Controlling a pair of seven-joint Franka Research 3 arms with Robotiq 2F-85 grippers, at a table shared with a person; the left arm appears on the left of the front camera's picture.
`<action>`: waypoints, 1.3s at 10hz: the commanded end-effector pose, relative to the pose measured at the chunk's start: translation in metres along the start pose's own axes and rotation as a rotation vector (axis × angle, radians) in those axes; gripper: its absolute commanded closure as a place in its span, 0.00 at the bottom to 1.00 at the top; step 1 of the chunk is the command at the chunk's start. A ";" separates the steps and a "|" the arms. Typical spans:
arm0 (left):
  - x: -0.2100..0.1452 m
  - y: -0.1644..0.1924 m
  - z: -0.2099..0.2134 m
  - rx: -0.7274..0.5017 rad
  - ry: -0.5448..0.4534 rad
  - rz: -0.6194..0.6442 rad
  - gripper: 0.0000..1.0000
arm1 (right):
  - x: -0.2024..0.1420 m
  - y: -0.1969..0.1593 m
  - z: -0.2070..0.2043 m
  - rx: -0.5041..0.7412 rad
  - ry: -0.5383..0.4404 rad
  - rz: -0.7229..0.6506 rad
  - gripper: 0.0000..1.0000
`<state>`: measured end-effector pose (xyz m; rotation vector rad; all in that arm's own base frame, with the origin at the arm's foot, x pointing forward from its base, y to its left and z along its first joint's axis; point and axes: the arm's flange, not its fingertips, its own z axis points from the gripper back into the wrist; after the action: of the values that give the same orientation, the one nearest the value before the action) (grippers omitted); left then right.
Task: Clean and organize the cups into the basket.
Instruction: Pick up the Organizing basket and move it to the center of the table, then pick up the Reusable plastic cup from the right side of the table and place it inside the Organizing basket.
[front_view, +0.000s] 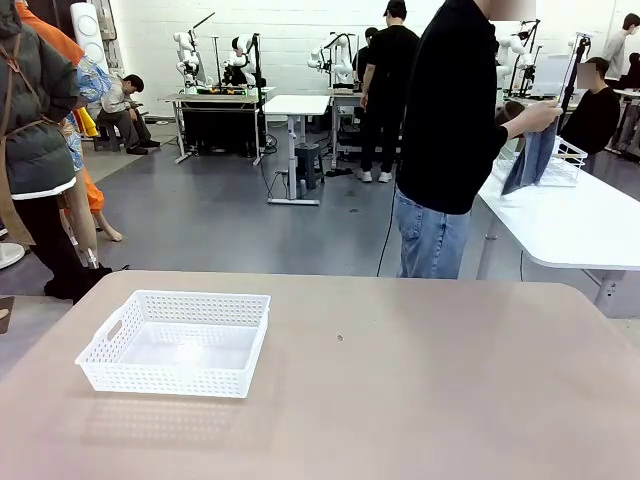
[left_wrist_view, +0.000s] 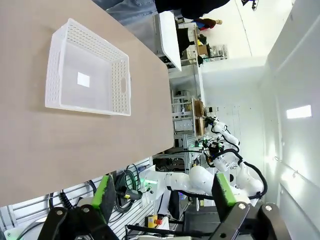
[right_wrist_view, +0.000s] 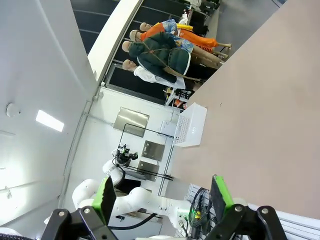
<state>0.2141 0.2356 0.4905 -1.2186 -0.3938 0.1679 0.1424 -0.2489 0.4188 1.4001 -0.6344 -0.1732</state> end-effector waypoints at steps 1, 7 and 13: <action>0.001 0.000 0.001 -0.012 0.003 -0.017 0.00 | 0.001 0.002 0.002 0.019 -0.006 0.011 0.00; 0.001 0.000 0.001 -0.012 0.003 -0.017 0.00 | 0.001 0.002 0.002 0.019 -0.006 0.011 0.00; 0.001 0.000 0.001 -0.012 0.003 -0.017 0.00 | 0.001 0.002 0.002 0.019 -0.006 0.011 0.00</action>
<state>0.2141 0.2356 0.4906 -1.2186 -0.3939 0.1678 0.1419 -0.2492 0.4194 1.4005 -0.6353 -0.1724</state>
